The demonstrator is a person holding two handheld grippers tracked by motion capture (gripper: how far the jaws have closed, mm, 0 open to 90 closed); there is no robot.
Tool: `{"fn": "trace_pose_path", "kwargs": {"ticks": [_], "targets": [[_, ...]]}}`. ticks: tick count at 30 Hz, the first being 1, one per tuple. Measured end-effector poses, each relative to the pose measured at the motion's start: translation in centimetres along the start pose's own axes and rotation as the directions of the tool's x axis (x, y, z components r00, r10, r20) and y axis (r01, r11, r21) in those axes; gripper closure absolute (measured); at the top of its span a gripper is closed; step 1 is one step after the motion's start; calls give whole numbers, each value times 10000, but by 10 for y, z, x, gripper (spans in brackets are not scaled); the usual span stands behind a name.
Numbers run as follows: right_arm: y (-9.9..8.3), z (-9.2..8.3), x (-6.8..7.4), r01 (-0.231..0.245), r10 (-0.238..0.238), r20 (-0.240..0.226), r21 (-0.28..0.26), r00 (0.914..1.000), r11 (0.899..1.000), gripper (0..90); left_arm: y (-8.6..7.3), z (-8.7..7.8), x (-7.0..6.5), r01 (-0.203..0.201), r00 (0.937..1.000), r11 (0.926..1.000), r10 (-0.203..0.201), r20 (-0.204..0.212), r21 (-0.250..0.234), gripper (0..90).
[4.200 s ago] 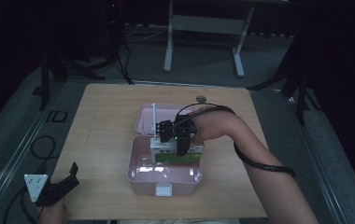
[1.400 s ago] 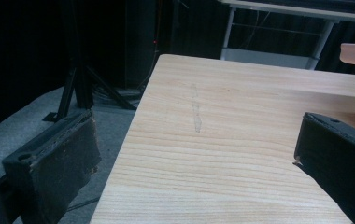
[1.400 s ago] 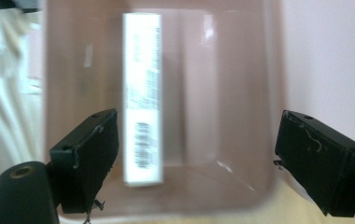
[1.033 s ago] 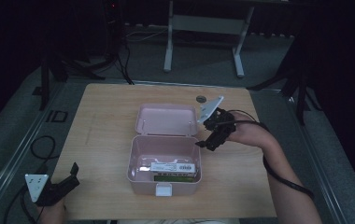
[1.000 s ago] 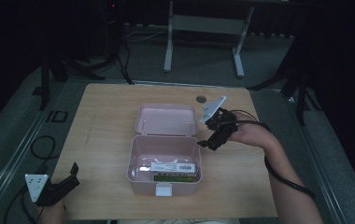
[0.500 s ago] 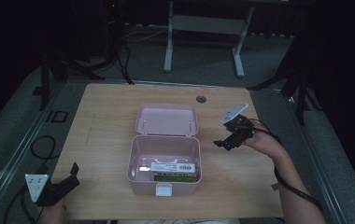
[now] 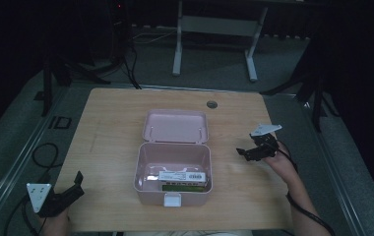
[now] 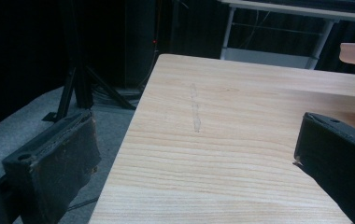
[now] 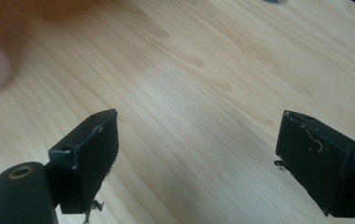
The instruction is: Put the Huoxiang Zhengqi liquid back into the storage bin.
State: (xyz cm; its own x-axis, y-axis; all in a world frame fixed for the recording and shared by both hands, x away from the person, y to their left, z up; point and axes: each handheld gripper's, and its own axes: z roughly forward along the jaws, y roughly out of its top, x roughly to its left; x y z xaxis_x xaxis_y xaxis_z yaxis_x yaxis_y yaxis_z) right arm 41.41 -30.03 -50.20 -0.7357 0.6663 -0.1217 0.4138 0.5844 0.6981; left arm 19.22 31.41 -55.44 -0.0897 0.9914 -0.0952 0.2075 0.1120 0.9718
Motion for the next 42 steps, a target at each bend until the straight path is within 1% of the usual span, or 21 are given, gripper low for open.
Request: {"fn": "trace_pose_path", "kwargs": {"ticks": [1, 3, 5, 7, 10, 14, 15, 17, 18, 20, 22, 23, 24, 26, 27, 29, 31, 34, 38, 40, 42], "targets": [[-5, 0, -2, -173, 176, 196, -116, 9997, 9998, 130, 0, 0, 0, -8, 10000, 10000, 8, -2, -4, 2], [-17, 1, -6, -656, 667, 239, -466, 9975, 9968, 129, 0, 0, 0, 5, 10000, 10000, -5, -5, -11, 2], [-28, 2, -9, -1069, 1103, 491, -670, 9927, 9920, 130, 0, 0, 0, -7, 10000, 10000, 7, -8, -3, 2], [-37, 3, -12, -1477, 1527, 580, -826, 9866, 9856, 129, 0, 0, 0, -14, 10000, 10000, 14, 9, 14, 2], [-48, 2, -15, -1882, 1955, 777, -925, 9776, 9778, 129, 0, 0, 0, 15, 10000, 10000, -15, -8, -6, 2], [-58, -1, -18, -2435, 2548, 1094, -1068, 9608, 9640, 130, 0, 0, 0, -16, 10000, 10000, 16, -1, 9, 2], [-60, -2, -19, -2594, 2725, 1165, -1158, 9551, 9588, 130, 0, 0, 0, -16, 10000, 10000, 16, 4, 10, 2], [-64, -3, -22, -2899, 3065, 1336, -1303, 9425, 9482, 130, 0, 0, 0, -19, 10000, 10000, 19, 2, 11, 2], [-66, -4, -23, -3076, 3266, 1487, -1371, 9334, 9416, 130, 0, 0, 0, -19, 10000, 10000, 19, 4, 5, 2], [-70, -5, -25, -3432, 3706, 1878, -1630, 9096, 9250, 131, 0, 0, 0, -20, 10000, 10000, 20, 3, 8, 2], [-75, -7, -29, -3906, 4265, 1977, -1963, 8826, 8994, 133, 0, 0, 0, -27, 10000, 10000, 27, 3, 6, 2], [-75, -7, -29, -3906, 4265, 1977, -1963, 8826, 8994, 133, 0, 0, 0, -27, 10000, 10000, 27, 3, 6, 2], [-80, -8, -33, -4275, 4677, 1930, -2163, 8625, 8777, 133, 0, 0, 0, -22, 10000, 10000, 22, 9, 21, 2], [-84, -7, -36, -4578, 4986, 1847, -2239, 8469, 8604, 133, 0, 0, 0, -26, 10000, 10000, 26, 9, 13, 2], [-86, -7, -37, -4677, 5084, 1780, -2268, 8425, 8543, 133, -1, 0, 0, -18, 10000, 10000, 18, 3, 13, 2], [-87, -7, -38, -4790, 5201, 1746, -2299, 8361, 8472, 134, -1, 0, 0, -26, 10000, 10000, 26, 2, 12, 2], [-88, -7, -39, -4869, 5280, 1693, -2325, 8322, 8419, 135, -1, 0, 0, -38, 10000, 10000, 38, 12, 18, 2], [-88, -6, -41, -4972, 5345, 1544, -2250, 8309, 8379, 134, -1, 0, 0, -40, 10000, 10000, 40, 25, 16, 2], [-88, -5, -41, -5014, 5373, 1533, -2202, 8293, 8367, 135, -1, 0, 0, -32, 10000, 10000, 32, 43, 18, 2], [-87, -4, -41, -4995, 5330, 1535, -2107, 8320, 8403, 135, -1, 0, 0, -28, 10000, 10000, 28, 47, 18, 2], [-86, -3, -41, -5001, 5326, 1586, -2043, 8314, 8415, 134, -1, 0, 0, -35, 10000, 10000, 34, 55, 11, 2]]}}
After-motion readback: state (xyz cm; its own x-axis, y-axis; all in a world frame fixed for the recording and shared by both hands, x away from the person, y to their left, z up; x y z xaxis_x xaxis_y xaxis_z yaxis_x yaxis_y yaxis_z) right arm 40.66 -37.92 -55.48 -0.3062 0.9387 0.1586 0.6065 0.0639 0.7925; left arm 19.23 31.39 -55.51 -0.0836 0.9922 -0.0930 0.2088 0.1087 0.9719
